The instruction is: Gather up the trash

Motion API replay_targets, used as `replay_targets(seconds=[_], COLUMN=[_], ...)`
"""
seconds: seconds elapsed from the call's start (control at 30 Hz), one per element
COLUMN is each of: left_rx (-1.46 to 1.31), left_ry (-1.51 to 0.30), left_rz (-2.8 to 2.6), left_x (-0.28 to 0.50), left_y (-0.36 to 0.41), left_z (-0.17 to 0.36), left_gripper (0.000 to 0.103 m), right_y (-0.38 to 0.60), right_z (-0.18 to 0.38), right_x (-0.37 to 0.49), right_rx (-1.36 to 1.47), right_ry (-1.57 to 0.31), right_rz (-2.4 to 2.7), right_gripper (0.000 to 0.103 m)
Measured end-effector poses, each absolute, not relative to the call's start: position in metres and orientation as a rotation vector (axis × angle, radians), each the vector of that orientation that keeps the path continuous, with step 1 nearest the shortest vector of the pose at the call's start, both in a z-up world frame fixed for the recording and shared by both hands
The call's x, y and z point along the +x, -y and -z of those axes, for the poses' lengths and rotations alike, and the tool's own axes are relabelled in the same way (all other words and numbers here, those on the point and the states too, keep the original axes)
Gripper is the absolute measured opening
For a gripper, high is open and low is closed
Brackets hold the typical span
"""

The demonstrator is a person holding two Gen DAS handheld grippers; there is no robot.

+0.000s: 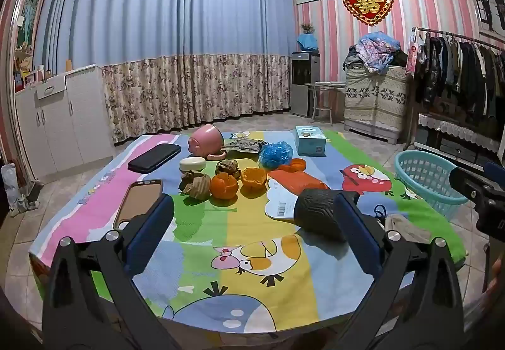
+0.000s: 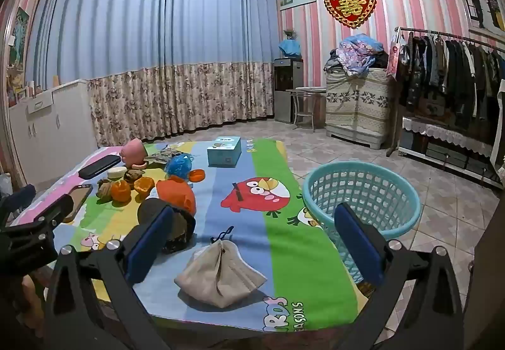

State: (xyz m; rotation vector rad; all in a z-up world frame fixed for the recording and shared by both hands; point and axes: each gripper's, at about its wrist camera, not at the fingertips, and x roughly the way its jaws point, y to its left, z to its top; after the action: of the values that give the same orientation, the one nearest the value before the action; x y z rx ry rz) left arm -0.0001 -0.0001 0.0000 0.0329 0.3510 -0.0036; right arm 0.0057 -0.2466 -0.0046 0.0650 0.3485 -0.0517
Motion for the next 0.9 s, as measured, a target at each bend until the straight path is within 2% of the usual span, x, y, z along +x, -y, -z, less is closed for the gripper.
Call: replay_targets(seconds=[0.9], left_rx=[0.046], left_ry=[-0.325], left_rz=[-0.002], left_x=[-0.0016], left_y=[-0.0004], left_z=[-0.0041], left_gripper=[0.098], right_y=[0.2462], right_z=[0.0007], right_x=[0.0004], right_rx=[0.063], right_ry=[-0.336], right_rz=[0.054], right_gripper=[0.099])
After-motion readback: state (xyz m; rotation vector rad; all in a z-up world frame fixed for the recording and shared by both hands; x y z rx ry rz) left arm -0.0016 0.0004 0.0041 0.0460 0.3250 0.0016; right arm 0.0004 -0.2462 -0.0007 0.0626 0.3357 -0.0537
